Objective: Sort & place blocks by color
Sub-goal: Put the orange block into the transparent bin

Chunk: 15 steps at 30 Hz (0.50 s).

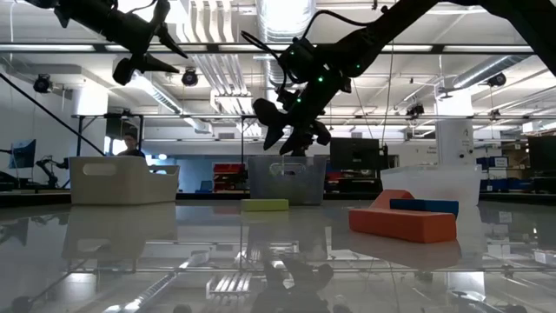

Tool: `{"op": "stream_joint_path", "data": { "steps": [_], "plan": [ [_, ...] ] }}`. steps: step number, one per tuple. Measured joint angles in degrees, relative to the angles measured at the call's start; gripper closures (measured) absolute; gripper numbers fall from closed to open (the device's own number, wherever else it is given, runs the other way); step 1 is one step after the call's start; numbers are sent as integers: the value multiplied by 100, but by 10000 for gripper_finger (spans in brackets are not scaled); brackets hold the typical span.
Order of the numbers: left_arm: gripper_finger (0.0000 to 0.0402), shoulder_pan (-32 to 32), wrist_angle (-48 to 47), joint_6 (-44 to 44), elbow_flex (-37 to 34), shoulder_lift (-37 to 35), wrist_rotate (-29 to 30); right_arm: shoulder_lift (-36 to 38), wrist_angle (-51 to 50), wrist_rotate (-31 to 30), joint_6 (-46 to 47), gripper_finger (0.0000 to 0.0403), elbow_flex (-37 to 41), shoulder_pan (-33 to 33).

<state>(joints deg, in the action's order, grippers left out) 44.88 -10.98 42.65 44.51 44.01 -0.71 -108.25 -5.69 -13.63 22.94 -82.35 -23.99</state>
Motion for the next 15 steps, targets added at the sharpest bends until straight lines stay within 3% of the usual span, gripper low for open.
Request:
{"op": "stream_joint_path", "data": {
  "steps": [9, 15],
  "plan": [
    [237, -2, 0, 38, 0, 0, -10, 202, -496, 200, 199, 219, -77, 32],
    [237, -15, -4, 47, 0, 0, -459, 496, -1346, 653, 195, 230, -348, 98]
  ]
}}
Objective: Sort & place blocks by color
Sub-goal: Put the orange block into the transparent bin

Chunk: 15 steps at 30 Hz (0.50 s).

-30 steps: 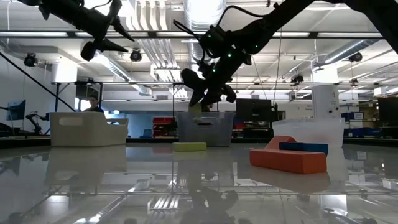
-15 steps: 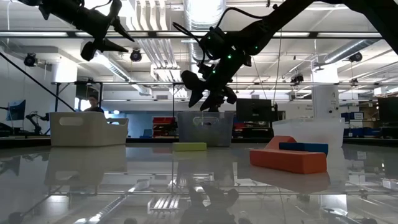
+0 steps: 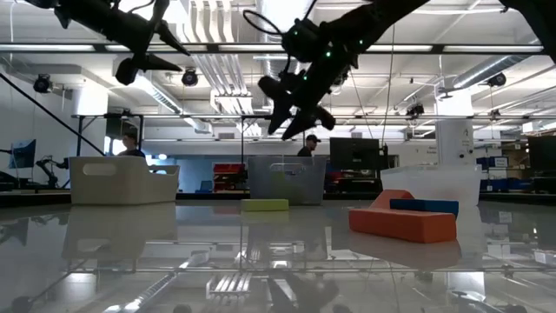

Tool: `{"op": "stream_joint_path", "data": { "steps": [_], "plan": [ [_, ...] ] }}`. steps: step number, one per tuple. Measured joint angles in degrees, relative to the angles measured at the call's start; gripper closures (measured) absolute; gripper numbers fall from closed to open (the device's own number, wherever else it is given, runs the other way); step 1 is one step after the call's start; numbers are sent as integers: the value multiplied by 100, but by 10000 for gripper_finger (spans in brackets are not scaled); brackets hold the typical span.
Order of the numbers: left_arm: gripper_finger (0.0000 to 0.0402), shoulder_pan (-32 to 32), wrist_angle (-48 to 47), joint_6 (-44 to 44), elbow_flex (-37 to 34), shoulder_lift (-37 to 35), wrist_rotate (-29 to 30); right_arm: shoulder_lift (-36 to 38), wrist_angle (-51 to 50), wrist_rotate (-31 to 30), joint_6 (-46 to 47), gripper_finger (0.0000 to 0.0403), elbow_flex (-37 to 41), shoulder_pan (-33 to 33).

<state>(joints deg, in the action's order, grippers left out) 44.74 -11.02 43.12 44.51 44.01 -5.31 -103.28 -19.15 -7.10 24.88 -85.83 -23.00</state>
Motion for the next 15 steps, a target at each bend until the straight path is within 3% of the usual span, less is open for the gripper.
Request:
{"op": "stream_joint_path", "data": {
  "steps": [6, 15],
  "plan": [
    [237, -347, -1, -48, 0, 0, -437, 450, -828, 564, 1, 238, -150, 88],
    [237, -1365, -92, -195, 0, 69, -452, 1413, -1639, 582, -192, 251, -146, 477]
  ]
}}
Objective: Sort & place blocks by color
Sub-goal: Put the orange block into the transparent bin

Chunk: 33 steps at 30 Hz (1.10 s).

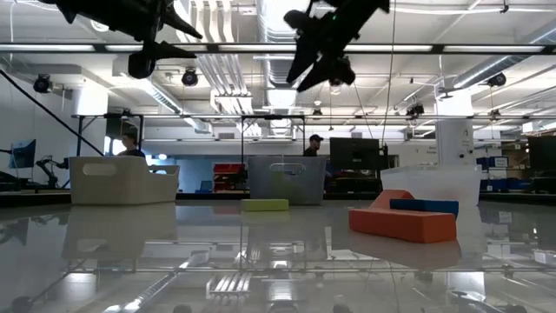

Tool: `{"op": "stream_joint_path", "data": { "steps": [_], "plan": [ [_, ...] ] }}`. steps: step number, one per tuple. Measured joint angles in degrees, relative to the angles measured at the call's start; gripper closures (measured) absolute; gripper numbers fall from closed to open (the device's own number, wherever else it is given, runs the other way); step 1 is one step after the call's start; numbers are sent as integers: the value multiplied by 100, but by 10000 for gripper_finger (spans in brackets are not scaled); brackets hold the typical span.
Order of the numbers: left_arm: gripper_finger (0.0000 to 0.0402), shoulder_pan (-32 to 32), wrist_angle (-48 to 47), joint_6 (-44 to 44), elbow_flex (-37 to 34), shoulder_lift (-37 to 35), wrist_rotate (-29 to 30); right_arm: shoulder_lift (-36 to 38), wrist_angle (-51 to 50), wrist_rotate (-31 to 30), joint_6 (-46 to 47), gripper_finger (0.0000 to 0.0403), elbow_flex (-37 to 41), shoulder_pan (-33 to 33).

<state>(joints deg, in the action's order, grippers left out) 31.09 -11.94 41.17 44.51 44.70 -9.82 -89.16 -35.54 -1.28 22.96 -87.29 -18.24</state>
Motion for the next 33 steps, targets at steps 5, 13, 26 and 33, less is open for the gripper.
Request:
{"op": "stream_joint_path", "data": {
  "steps": [5, 13, 26, 33],
  "plan": [
    [237, -668, -462, 511, 0, 114, -9, 463, -549, 25, 154, 257, 2, 248],
    [237, -2952, -1785, 2217, 0, 441, -103, 794, -926, -33, 260, 268, 2, 484],
    [237, -6342, -2903, 6524, 0, 2134, 187, 606, -844, -224, 1, 269, 7, 498],
    [237, -6795, -2860, 7210, 0, 3130, 208, 433, -814, -180, -94, 275, 9, 498]
  ]
}}
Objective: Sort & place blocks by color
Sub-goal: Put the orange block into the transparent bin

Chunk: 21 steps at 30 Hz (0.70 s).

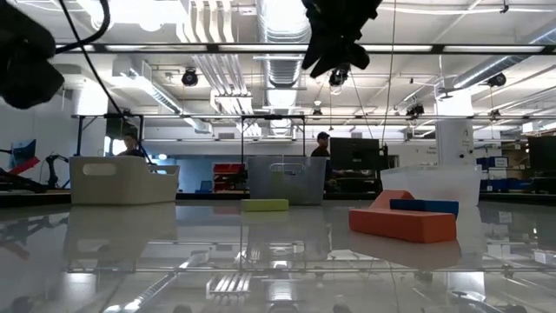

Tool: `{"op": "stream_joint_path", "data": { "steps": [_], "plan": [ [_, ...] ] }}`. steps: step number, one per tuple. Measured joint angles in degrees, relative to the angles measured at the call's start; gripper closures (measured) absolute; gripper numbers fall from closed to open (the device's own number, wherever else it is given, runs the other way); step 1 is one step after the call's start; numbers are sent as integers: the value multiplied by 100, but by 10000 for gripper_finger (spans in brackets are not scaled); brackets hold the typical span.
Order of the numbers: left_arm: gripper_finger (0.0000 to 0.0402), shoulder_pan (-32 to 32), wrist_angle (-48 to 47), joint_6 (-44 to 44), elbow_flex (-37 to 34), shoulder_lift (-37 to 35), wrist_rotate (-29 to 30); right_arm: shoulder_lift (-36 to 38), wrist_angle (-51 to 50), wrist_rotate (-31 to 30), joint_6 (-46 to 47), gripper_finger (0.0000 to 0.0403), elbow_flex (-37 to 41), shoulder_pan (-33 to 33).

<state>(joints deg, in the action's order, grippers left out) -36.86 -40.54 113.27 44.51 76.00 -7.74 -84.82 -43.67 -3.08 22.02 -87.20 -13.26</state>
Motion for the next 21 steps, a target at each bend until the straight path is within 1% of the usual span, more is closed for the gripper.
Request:
{"op": "stream_joint_path", "data": {
  "steps": [6, 10, 21],
  "plan": [
    [237, 2, -43, 33, 0, 423, 398, -65, 36, 9, -36, 273, 0, 0],
    [237, 2, -52, 35, 0, 593, 410, -65, 65, 12, -109, 278, 0, 0],
    [237, 2, -349, 15, -22, 622, 478, -63, 67, 14, -162, 280, 0, 0]
  ]
}}
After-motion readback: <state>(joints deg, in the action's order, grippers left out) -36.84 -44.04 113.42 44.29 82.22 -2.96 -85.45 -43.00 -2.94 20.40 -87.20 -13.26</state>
